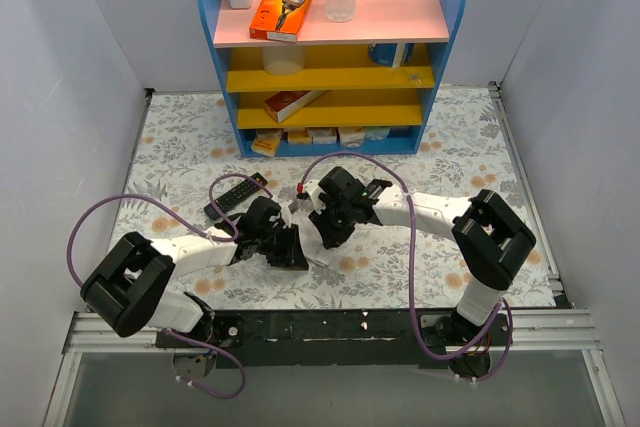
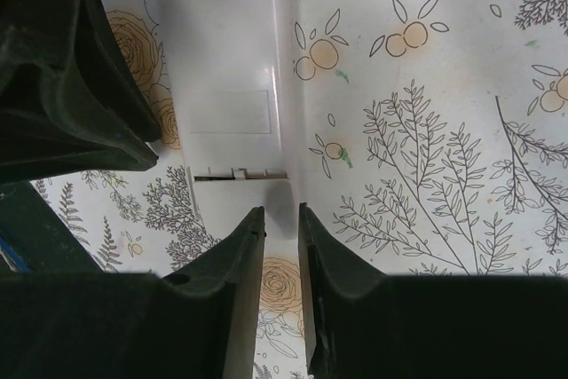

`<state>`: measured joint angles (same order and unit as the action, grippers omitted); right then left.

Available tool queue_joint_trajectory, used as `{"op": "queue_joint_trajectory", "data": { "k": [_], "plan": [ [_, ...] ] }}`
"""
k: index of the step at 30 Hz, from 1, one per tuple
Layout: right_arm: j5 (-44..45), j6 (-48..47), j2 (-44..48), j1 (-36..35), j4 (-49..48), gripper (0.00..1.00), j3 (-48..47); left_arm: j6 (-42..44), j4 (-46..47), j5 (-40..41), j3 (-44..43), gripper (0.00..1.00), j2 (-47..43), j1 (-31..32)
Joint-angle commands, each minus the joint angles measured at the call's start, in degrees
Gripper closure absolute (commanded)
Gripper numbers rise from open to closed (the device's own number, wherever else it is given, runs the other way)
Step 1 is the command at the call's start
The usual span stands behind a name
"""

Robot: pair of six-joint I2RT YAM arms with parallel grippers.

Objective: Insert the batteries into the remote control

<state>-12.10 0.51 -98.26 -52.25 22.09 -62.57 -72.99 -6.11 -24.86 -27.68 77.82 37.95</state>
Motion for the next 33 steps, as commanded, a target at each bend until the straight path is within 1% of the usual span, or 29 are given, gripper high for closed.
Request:
{"op": "queue_joint_trajectory", "data": {
  "k": [1, 16, 27, 33],
  "plan": [
    [-1.0, 1.07, -0.44, -0.22, -1.26, 0.71, -0.28, 0.39, 1.71, 1.31, -0.97, 0.83, 1.28, 0.98],
    [-5.04, 1.86, -2.03, 0.66, -2.22, 0.71, 0.95, -0.66, 4.09, 2.1, -1.59, 0.83, 4.0, 2.3],
    [-6.62, 3.53, -1.06, 0.66, -1.17, 0.76, 0.16, -1.28, 5.67, 1.75, -2.2, 0.88, 5.76, 2.91],
    [-5.13, 3.27, -0.53, 0.66, -0.73, 0.76, 0.69, -1.28, 5.76, 2.01, -2.03, 0.88, 4.8, 3.0]
  ]
}}
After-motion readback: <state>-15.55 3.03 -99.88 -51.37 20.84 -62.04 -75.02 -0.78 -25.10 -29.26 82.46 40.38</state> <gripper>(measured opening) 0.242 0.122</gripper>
